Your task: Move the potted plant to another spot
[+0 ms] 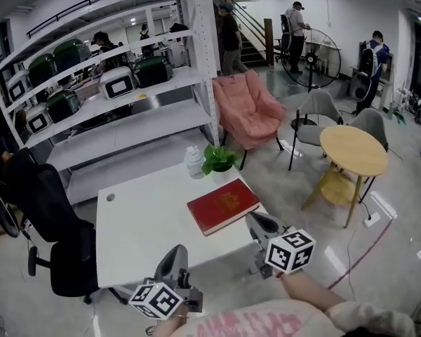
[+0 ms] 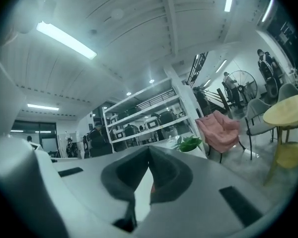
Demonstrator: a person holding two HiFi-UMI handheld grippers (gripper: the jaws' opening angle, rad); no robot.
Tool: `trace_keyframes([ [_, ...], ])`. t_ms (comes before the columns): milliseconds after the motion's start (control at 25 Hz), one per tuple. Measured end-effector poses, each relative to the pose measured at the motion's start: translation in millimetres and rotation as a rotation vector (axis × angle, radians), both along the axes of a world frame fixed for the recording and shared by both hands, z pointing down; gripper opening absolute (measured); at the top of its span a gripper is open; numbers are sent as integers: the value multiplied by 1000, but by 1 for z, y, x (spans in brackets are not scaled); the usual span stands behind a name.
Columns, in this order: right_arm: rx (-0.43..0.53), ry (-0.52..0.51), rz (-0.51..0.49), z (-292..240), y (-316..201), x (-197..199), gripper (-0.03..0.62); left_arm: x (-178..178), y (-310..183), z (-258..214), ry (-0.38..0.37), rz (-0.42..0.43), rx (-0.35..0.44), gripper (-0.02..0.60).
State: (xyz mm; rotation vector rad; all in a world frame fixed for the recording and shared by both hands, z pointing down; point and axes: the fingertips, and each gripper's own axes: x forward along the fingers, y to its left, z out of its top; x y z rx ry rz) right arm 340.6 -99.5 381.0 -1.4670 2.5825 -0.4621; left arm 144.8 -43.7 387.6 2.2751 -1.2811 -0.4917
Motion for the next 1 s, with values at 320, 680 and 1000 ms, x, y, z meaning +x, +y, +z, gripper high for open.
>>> trace_keyframes([
  [320,-21,90,-48,6,21,33,6,42,26,0,0,-46,-23,3],
  [680,-42,95,-48,17,43,61,6,60,58,4,-6,-84,-36,3],
  [1000,-46,125,-63,24,67,78,6,74,85,14,5,-115,-53,3],
])
